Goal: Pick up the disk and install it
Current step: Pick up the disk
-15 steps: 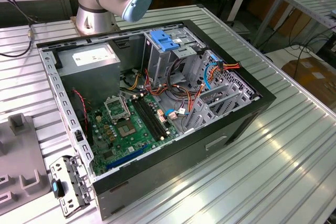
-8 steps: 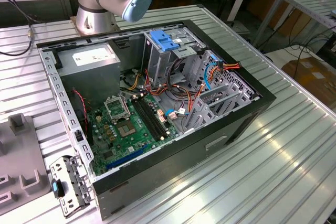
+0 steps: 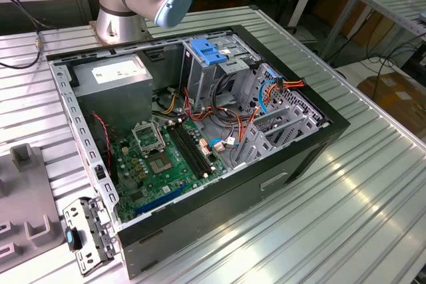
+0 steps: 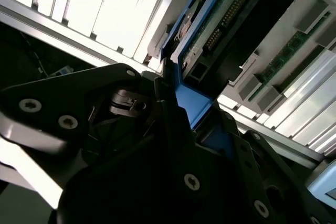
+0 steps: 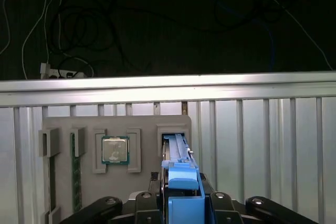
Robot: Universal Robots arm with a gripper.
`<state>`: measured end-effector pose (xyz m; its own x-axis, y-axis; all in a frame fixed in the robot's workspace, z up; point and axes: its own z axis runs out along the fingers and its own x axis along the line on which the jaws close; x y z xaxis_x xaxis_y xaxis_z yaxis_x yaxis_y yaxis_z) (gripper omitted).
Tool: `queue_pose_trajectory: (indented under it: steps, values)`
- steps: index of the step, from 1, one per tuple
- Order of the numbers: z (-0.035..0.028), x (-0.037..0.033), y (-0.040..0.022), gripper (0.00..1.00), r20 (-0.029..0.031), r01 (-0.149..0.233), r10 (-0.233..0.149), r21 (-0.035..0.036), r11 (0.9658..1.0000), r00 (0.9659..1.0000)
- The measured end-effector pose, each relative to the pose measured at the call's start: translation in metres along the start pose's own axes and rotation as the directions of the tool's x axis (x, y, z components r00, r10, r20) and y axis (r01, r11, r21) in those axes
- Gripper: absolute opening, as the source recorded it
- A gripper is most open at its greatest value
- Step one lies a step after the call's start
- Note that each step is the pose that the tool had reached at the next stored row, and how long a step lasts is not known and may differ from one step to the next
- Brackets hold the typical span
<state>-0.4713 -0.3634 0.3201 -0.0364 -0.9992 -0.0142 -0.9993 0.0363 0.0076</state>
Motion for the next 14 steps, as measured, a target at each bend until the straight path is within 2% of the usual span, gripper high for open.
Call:
queue_pose_trajectory:
  steps: [14]
  values:
    - [-0.0195,-0.0003,0.0002,0.37,-0.0001,0.000,0.000,0.0000,1.0000,1.0000]
